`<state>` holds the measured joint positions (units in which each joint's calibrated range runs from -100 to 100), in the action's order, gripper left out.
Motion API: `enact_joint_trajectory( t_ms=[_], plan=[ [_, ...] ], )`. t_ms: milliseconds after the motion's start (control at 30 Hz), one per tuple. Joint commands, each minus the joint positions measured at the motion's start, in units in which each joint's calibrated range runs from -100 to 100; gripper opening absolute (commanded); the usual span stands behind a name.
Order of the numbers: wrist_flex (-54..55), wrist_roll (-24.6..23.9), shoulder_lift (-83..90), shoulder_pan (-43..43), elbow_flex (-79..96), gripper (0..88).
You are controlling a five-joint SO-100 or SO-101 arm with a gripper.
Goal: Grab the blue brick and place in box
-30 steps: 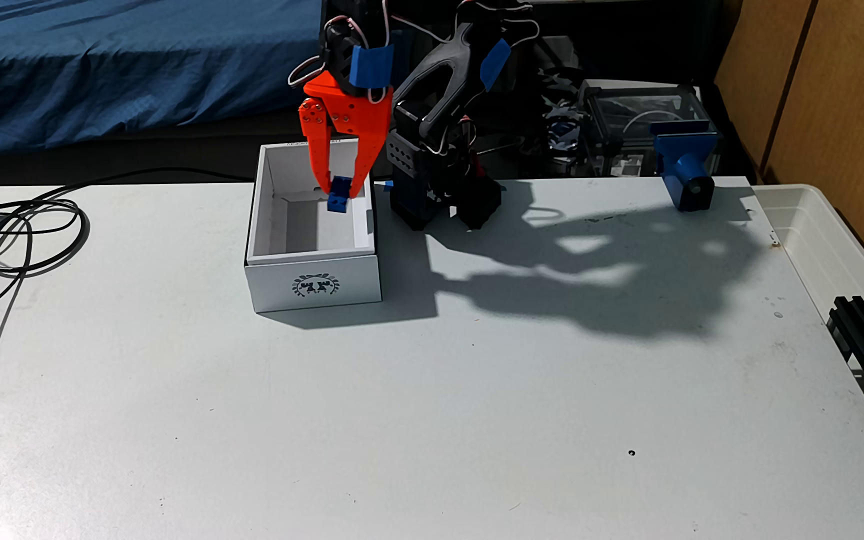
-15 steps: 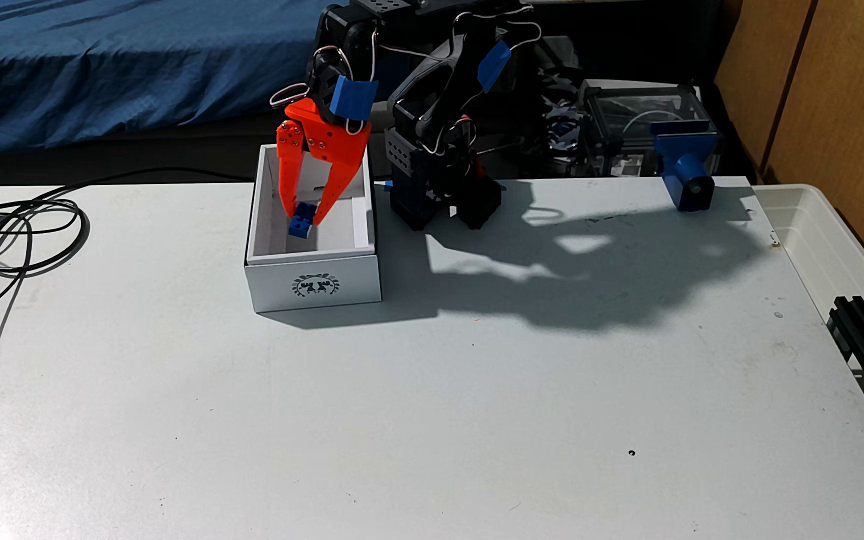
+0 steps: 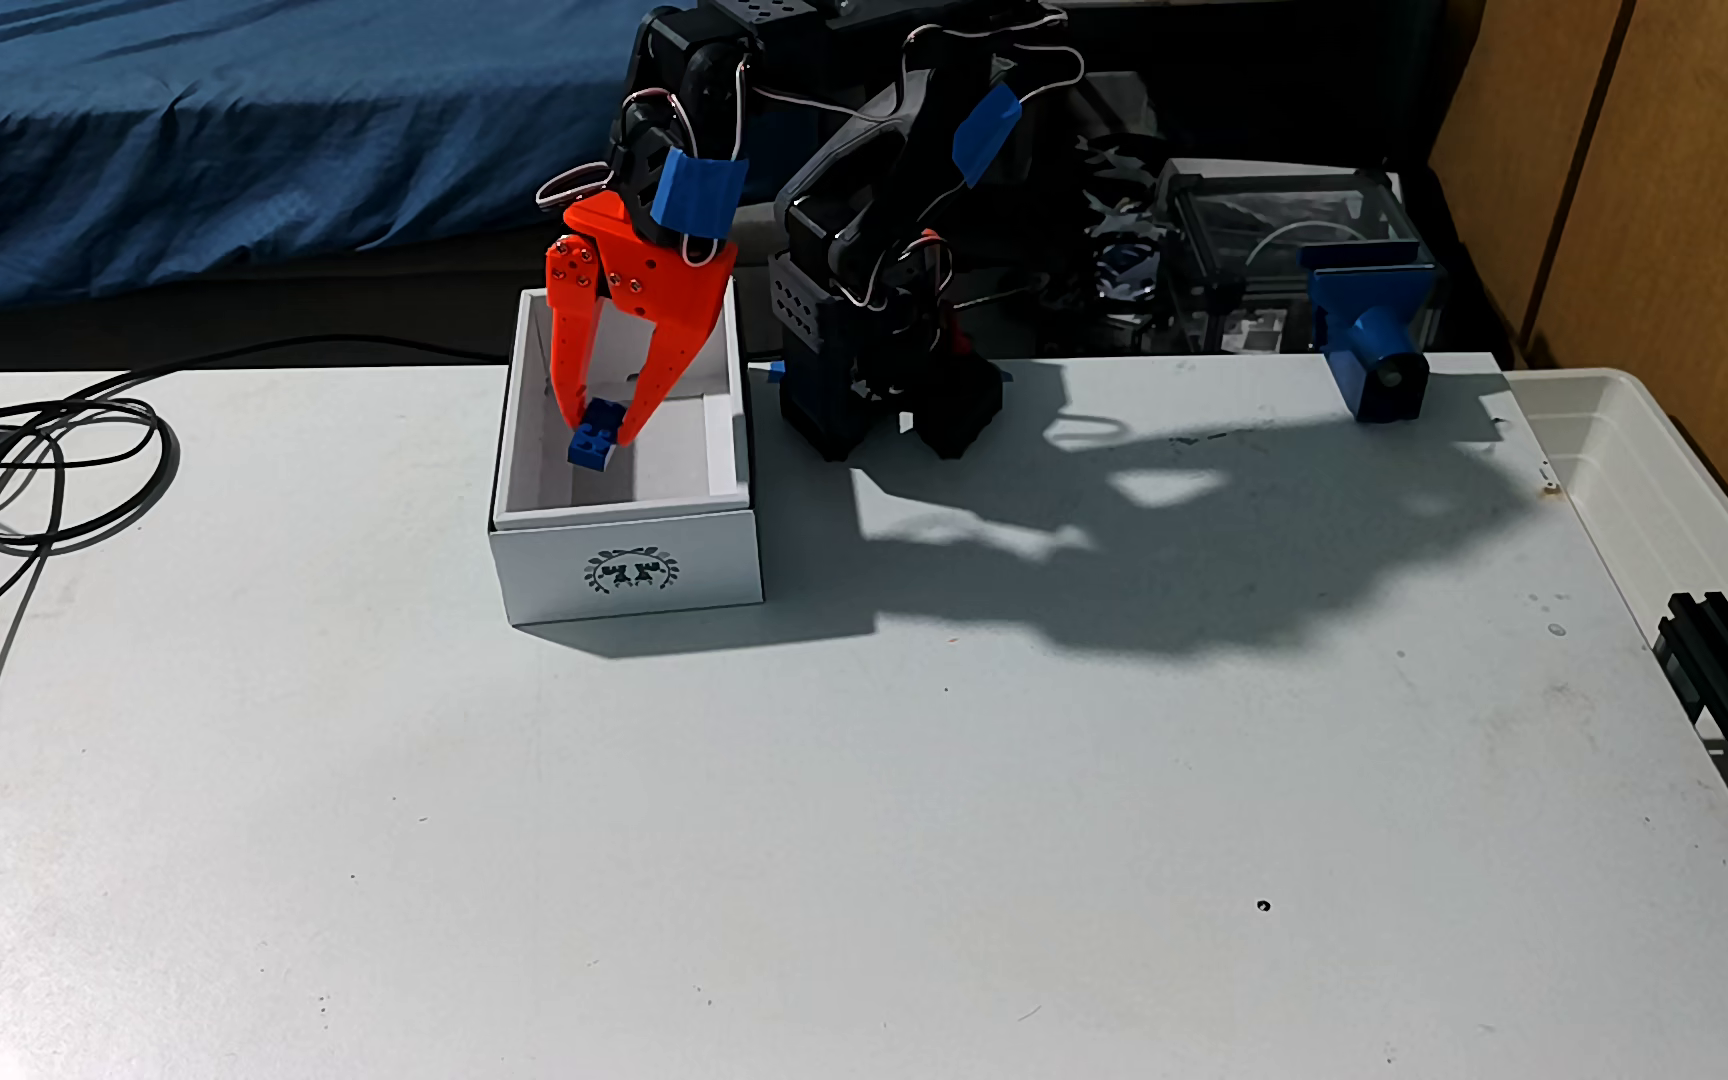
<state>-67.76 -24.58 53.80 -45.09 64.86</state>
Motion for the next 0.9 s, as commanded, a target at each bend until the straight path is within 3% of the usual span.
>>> enact_joint_trajectory(
  t_ms=[0, 567, 767, 867],
  plan=[
    [0.5, 0.3, 1.0, -0.5, -0.1, 0.8],
    [0.1, 0.3, 1.0, -2.6, -2.4, 1.9],
    [0.0, 0.1, 1.0, -2.2, -2.1, 16.3],
    [0.0, -0.1, 1.1, -2.2, -2.4, 18.6]
  ],
)
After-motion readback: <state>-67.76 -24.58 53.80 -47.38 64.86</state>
